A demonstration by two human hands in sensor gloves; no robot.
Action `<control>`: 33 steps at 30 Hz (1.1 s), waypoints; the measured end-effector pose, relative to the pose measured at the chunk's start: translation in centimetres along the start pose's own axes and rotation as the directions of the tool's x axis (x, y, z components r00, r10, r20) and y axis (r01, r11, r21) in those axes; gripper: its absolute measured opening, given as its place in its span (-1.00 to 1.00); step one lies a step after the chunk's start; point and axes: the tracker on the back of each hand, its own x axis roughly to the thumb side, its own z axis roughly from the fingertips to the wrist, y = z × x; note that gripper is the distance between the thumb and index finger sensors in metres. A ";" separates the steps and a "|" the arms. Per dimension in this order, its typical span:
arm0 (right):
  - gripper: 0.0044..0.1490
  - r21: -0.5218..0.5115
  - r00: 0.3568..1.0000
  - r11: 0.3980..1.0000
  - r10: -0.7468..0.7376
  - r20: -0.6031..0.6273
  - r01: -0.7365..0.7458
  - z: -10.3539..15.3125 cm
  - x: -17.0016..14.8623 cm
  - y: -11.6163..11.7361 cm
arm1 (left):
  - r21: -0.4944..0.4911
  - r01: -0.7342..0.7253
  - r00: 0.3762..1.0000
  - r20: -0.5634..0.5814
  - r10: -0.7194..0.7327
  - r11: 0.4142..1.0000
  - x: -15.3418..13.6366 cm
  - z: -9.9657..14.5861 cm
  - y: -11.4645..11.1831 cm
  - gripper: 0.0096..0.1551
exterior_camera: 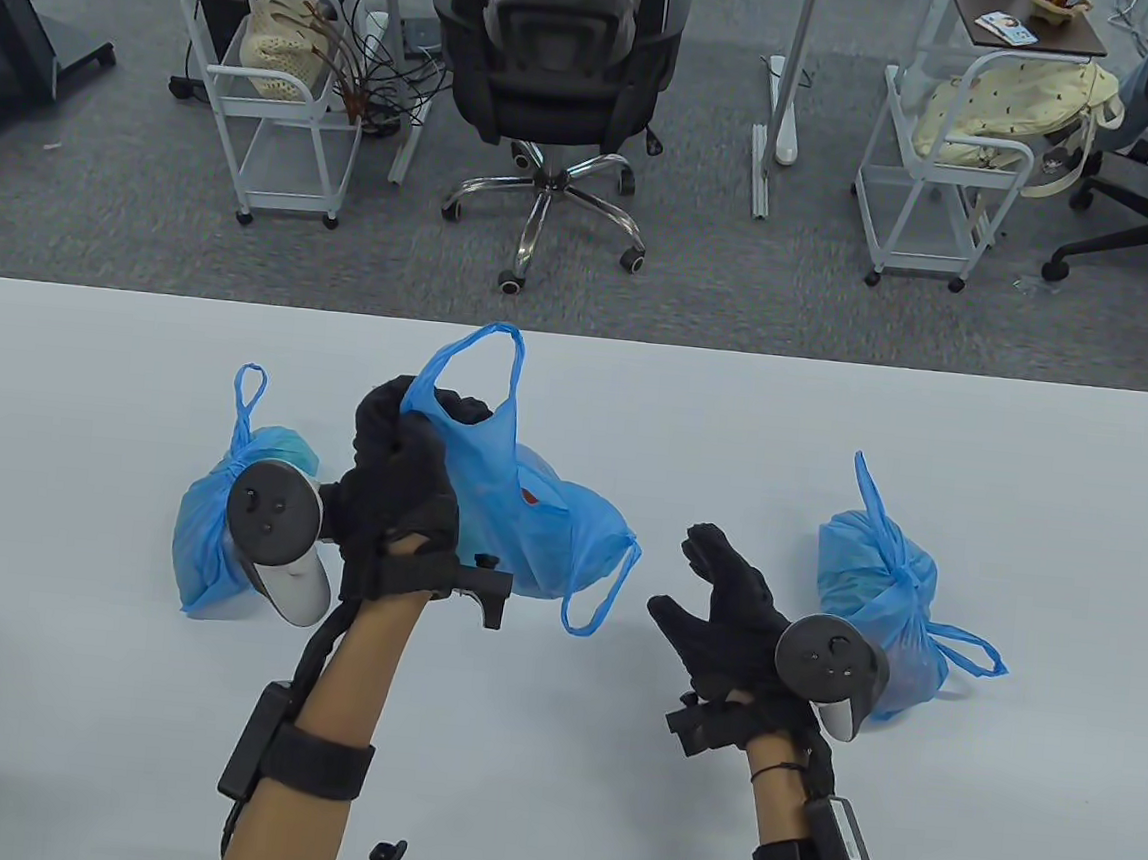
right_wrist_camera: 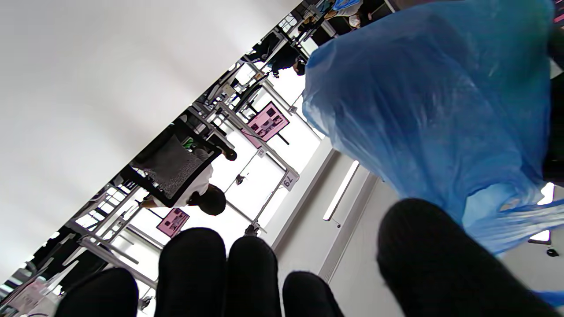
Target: Tie knot on plastic bag top
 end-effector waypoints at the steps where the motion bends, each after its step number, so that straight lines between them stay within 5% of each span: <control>1: 0.10 0.003 1.000 1.000 0.000 0.027 0.000 0.1 0.4 -0.1 | 0.001 -0.032 0.999 -0.005 0.032 0.999 -0.3 0.4 -0.2 -0.52; 7: 0.14 0.037 0.991 0.993 -0.116 0.073 0.113 0.4 2.3 0.1 | -0.011 -0.204 0.974 -0.100 0.202 0.979 -3.7 3.1 -1.7 -0.52; 14: 0.12 0.124 0.985 0.983 0.115 0.132 -0.132 0.8 4.0 2.2 | 0.003 -0.358 0.911 -0.218 0.350 0.934 -8.9 6.4 -2.5 -0.52; 21: -0.41 0.010 0.947 0.970 0.237 0.219 -0.245 1.2 5.2 3.8 | -0.052 -0.399 0.892 -0.255 0.374 0.915 -11.2 7.2 -1.7 -0.53; 23: -0.59 0.004 0.957 0.979 0.198 0.210 -0.203 1.2 5.5 4.2 | -0.079 -0.398 0.890 -0.277 0.363 0.914 -12.3 7.3 -1.4 -0.53; 27: -0.57 0.017 0.991 0.997 0.077 0.111 -0.080 1.3 5.3 4.5 | -0.161 -0.415 0.885 -0.301 0.356 0.895 -12.6 7.1 -0.3 -0.51; 33: -0.56 -0.038 0.972 0.973 -0.228 -0.063 0.226 1.3 4.4 4.1 | -0.305 -0.198 0.970 -0.196 0.142 0.932 -10.5 6.5 1.3 -0.28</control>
